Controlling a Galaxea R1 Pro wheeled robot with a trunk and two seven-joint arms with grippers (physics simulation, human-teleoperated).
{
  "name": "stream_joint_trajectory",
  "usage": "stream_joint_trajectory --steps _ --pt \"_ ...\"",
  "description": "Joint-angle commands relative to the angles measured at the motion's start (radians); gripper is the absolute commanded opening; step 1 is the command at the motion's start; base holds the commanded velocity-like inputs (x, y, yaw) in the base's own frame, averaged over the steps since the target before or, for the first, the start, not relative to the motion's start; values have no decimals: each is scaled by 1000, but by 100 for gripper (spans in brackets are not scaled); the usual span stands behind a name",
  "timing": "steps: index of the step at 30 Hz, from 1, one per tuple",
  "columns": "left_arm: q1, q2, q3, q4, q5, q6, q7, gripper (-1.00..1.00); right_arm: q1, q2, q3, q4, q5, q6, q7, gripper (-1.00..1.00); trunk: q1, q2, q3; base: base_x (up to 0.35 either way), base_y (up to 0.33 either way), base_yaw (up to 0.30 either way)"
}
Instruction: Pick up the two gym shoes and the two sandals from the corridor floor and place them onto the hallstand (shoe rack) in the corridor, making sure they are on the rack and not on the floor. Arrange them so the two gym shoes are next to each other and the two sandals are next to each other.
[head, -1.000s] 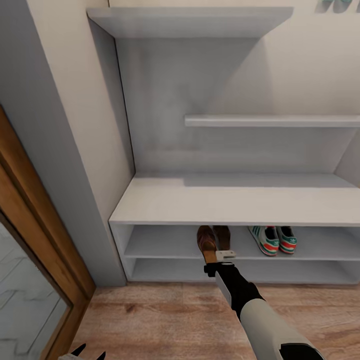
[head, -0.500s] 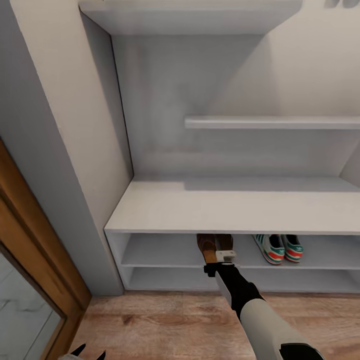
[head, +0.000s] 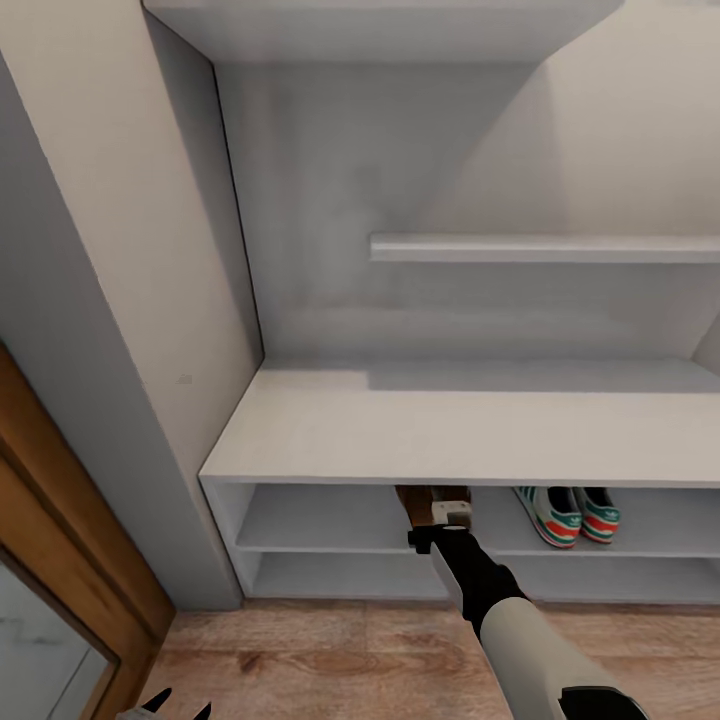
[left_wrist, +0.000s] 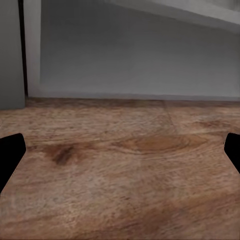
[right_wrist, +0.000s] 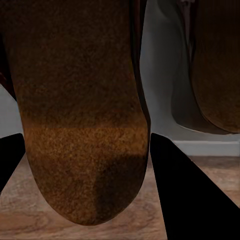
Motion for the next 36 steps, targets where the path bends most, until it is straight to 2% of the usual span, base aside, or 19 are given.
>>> stream_joint_trajectory --steps 1,18,19,30,36 --pt "-1 0 4 1 3 1 -9 100 0 1 -5 -2 8 6 1 -100 0 0 -1 154 0 0" --pt "-1 0 4 1 3 1 -9 100 0 1 -5 -2 8 6 1 -100 0 0 -1 68 0 0" --pt "-1 0 4 1 3 1 -9 100 0 1 -5 -2 8 6 1 100 0 0 -1 9 0 0" --pt "-1 0 5 2 3 1 -9 100 0 1 -5 -2 8 6 1 100 0 0 -1 -2 0 0" --pt "-1 0 4 2 3 1 -9 100 0 1 -5 -2 8 6 1 100 0 0 -1 -245 0 0"
